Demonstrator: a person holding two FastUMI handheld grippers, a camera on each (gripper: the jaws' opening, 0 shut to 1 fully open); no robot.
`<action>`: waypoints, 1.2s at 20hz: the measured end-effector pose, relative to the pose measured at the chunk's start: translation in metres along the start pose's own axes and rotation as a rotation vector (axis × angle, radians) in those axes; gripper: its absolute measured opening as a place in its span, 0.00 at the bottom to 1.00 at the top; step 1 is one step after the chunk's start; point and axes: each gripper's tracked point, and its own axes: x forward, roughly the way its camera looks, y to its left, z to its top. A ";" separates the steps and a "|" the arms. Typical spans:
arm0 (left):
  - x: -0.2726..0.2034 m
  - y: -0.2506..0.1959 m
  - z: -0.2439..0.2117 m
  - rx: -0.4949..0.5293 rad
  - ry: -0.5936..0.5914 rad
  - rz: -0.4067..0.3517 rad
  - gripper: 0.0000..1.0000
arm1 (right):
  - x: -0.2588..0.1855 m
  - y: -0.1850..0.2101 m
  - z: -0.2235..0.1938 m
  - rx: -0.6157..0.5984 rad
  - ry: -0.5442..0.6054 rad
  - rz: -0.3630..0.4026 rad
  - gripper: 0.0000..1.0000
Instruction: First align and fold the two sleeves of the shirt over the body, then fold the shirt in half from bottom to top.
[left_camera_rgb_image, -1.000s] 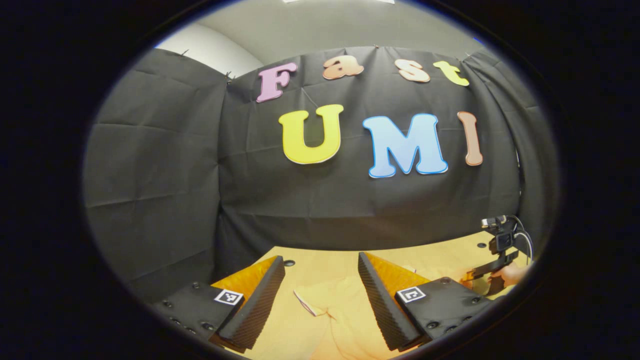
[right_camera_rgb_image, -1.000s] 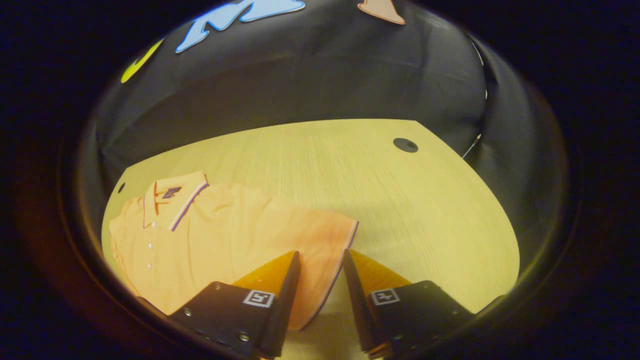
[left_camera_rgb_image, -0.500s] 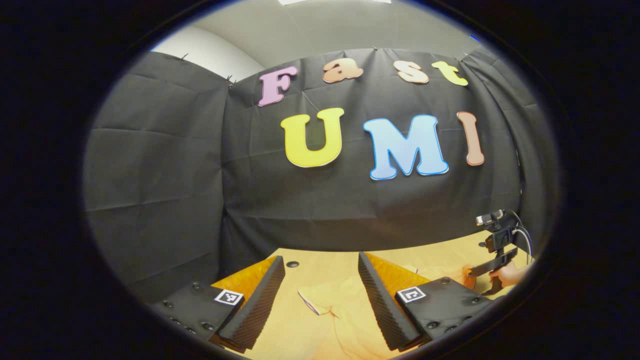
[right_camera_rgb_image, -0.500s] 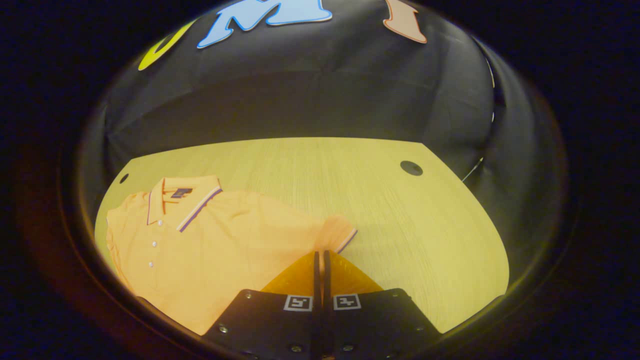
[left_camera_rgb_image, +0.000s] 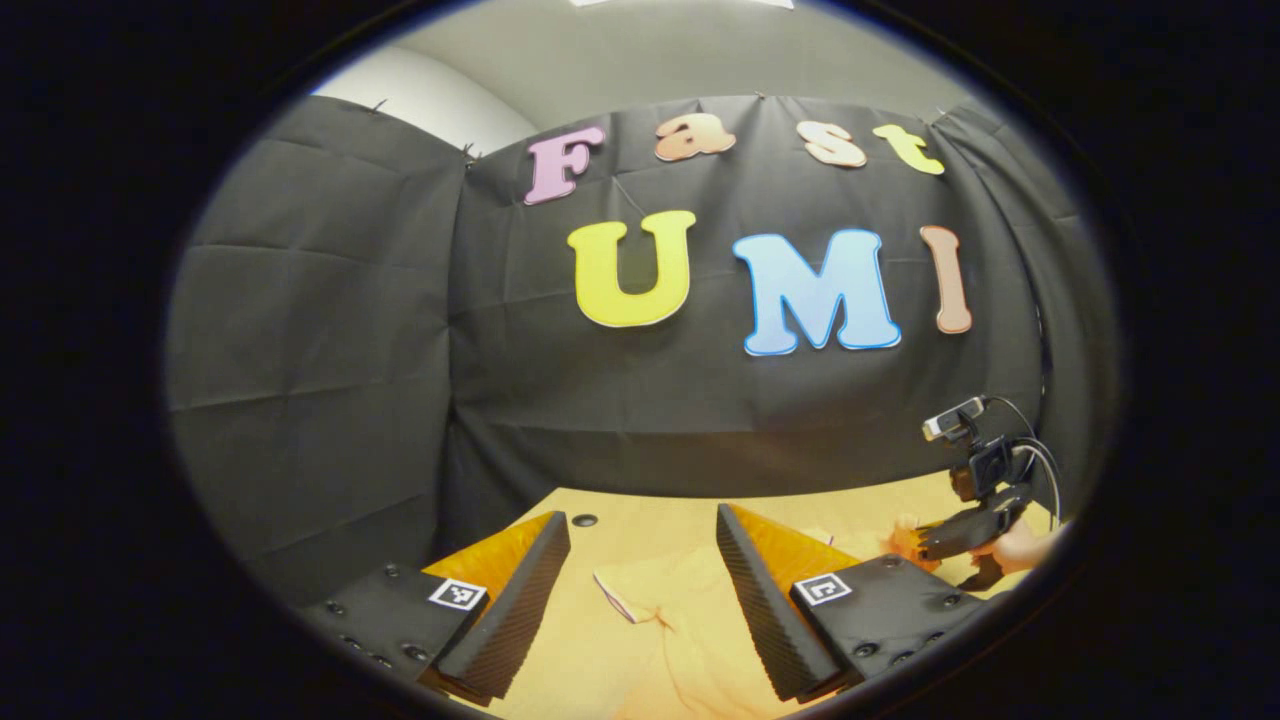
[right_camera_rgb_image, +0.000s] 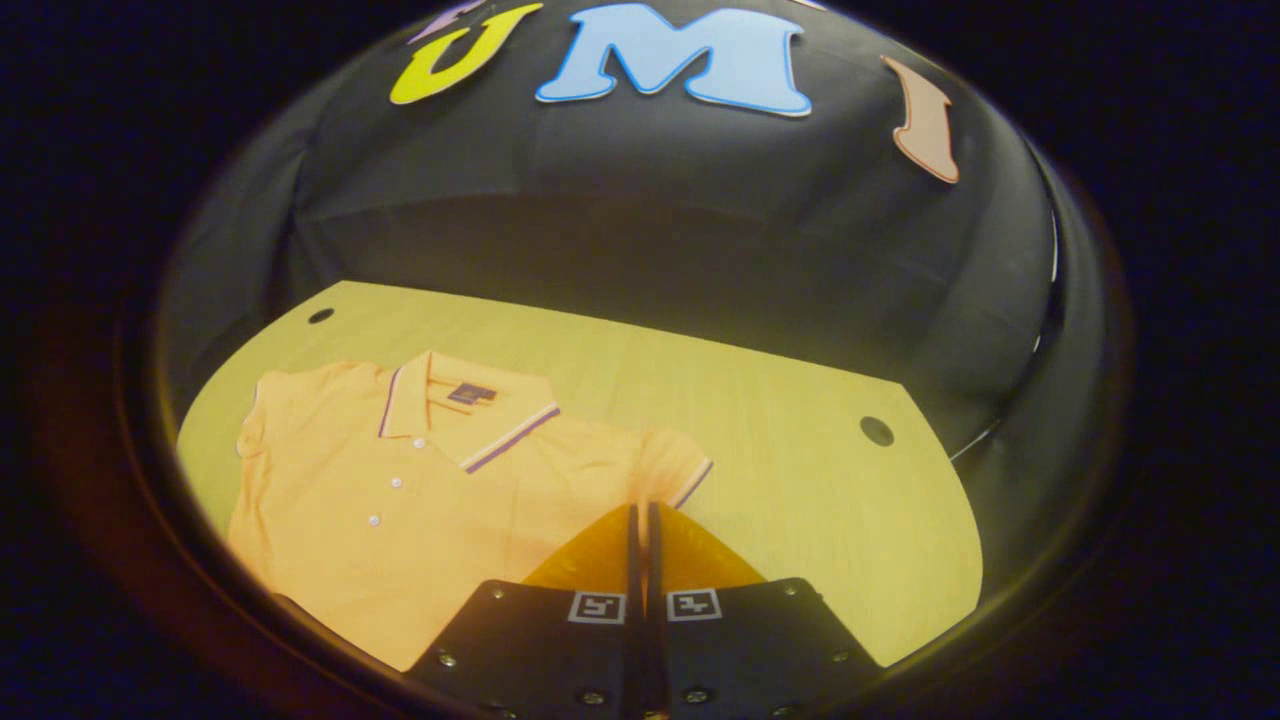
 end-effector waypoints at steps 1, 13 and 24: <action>-0.001 0.002 -0.002 -0.001 0.003 0.004 0.96 | -0.001 0.009 -0.001 -0.016 -0.001 0.021 0.00; 0.001 0.028 -0.033 -0.027 0.042 0.056 0.96 | 0.010 0.072 -0.019 -0.075 0.062 0.161 0.02; 0.080 0.038 -0.064 -0.063 0.063 -0.033 0.96 | -0.018 0.081 -0.012 0.005 0.058 0.125 0.59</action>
